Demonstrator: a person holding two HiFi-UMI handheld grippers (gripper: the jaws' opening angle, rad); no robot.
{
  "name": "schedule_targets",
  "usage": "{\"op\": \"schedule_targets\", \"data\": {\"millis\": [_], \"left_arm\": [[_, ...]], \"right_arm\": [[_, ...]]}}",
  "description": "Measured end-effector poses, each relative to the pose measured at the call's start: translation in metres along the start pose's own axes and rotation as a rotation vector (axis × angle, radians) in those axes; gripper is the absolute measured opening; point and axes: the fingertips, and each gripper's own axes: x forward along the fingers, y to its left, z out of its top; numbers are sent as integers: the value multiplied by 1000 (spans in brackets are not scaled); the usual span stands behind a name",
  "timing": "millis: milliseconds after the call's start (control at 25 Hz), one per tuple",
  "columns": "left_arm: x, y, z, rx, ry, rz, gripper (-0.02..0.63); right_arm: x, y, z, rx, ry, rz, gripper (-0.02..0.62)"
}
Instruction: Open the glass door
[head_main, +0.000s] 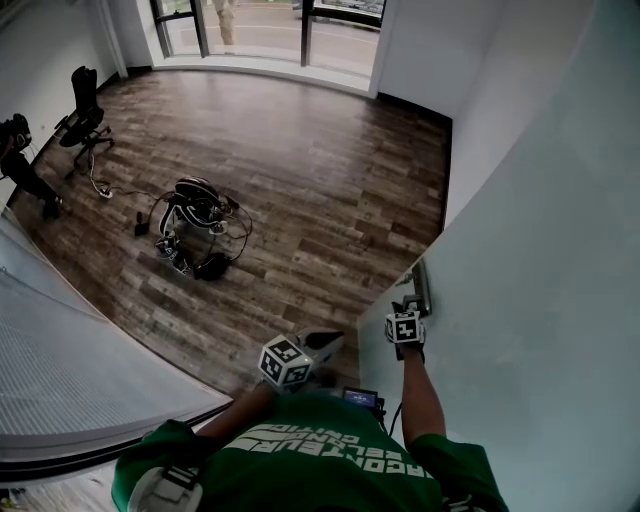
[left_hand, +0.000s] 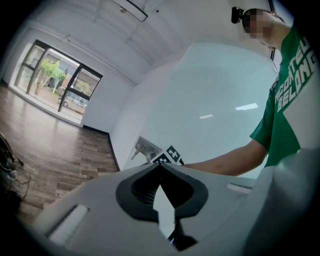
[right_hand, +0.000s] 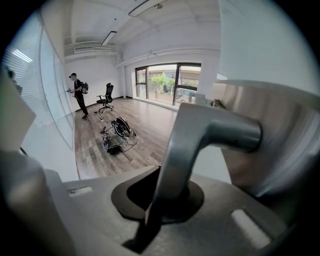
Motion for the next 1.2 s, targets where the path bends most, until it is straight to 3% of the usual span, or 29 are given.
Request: {"op": "schedule_targets", "data": {"millis": [760, 1200], "left_arm": [[59, -20, -6, 2, 47, -45, 15], [64, -10, 0, -11, 58, -61, 15]], "right_arm": [[-10, -76, -10, 69, -2, -80, -8], [-6, -88, -16, 80, 3, -73, -8]]}}
